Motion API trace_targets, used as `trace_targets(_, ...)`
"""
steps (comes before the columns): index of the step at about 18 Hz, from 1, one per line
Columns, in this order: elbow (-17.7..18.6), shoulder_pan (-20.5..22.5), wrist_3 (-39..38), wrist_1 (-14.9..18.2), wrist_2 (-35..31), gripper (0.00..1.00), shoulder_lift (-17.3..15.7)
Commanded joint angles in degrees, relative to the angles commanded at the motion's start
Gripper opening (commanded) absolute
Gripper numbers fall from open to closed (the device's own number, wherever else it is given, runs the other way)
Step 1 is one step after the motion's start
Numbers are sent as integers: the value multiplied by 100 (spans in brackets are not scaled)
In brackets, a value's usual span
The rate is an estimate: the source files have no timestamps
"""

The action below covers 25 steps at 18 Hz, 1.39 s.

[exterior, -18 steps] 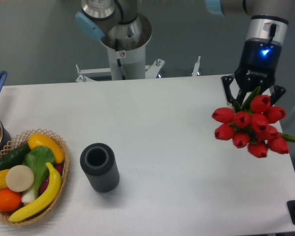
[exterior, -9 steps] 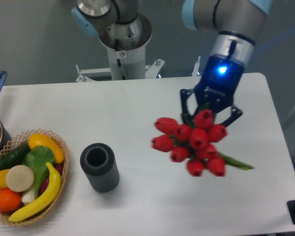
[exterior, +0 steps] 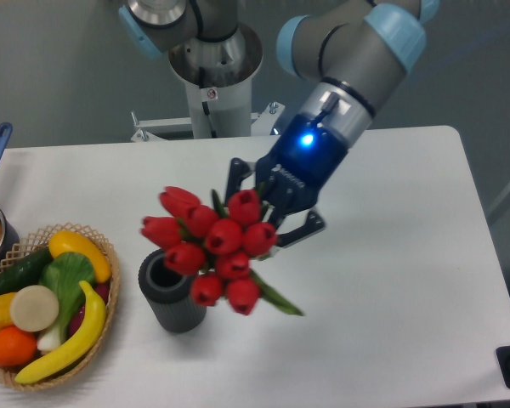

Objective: Insert the flowers into the vase
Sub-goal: 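Carry the red tulips over to the black vase, then lower the tulip stems down into the black vase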

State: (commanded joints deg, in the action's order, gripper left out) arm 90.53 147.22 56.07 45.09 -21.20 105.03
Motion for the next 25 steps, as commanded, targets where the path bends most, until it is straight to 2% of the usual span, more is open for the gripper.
trace_targets(6, 255, -18, 35, 0, 1081, 34, -26)
trace_targets(9, 333, -53, 298, 9, 1486, 34, 0)
trace_targets(14, 905, -97, 1202, 9, 2049, 33, 17)
trace_targets(18, 1142, -106, 1318, 9, 2076, 33, 35)
trace_targets(25, 1116, -106, 1512, 9, 2085, 33, 123)
